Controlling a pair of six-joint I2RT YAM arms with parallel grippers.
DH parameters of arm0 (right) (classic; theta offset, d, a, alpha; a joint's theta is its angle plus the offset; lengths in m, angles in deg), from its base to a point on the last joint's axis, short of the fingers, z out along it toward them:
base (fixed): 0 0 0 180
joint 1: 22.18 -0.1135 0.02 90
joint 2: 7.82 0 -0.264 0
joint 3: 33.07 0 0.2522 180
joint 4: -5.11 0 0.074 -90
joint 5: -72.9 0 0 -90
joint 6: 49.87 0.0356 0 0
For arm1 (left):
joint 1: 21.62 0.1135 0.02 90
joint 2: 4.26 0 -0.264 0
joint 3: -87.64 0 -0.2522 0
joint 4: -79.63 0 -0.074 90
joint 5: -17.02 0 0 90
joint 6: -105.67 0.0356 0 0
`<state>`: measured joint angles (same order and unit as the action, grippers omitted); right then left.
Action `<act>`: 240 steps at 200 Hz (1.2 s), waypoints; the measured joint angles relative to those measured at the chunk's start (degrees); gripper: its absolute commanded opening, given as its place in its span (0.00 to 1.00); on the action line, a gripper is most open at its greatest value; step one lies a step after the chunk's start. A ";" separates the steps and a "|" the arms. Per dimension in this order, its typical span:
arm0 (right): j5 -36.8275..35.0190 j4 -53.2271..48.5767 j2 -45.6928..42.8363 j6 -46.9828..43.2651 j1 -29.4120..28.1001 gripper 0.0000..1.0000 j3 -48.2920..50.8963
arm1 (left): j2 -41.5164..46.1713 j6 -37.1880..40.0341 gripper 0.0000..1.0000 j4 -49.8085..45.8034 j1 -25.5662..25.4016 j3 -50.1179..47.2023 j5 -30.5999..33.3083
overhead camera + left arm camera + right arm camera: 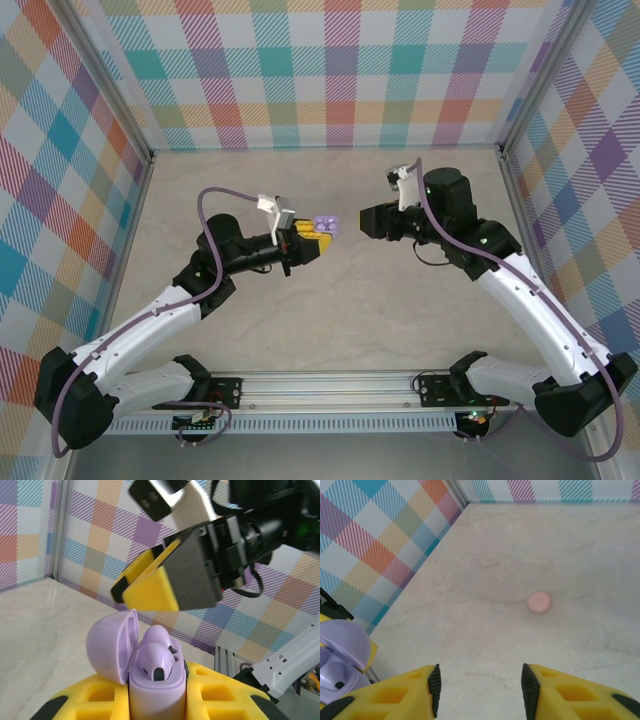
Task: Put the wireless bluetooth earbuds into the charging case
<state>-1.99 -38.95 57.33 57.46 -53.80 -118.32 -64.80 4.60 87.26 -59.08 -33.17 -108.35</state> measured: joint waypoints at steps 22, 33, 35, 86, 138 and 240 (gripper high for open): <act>4.15 1.44 1.03 0.42 0.35 0.30 1.01 | 0.00 0.02 0.06 0.42 -0.31 0.00 -1.22; 6.05 2.10 1.36 0.72 0.52 0.28 1.36 | 0.02 0.02 0.06 0.96 -0.42 0.00 -1.81; 6.43 2.21 1.42 0.74 0.52 0.27 1.38 | 0.02 0.02 0.06 1.07 -0.44 0.00 -1.92; 13.42 5.70 2.95 1.73 0.52 0.24 1.92 | 0.02 0.07 0.06 1.86 -1.51 0.07 -4.26; 17.20 7.98 3.45 1.99 0.85 0.24 2.45 | -0.04 0.22 0.06 2.78 -1.81 0.15 -4.70; 22.49 10.03 3.39 2.38 1.22 0.24 2.60 | -1.60 0.22 0.06 4.35 -1.90 0.31 -5.33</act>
<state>20.50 -28.92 60.72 59.84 -52.57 -115.72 -66.39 4.81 91.61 -60.98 -32.87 -113.69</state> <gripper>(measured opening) 0.240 0.222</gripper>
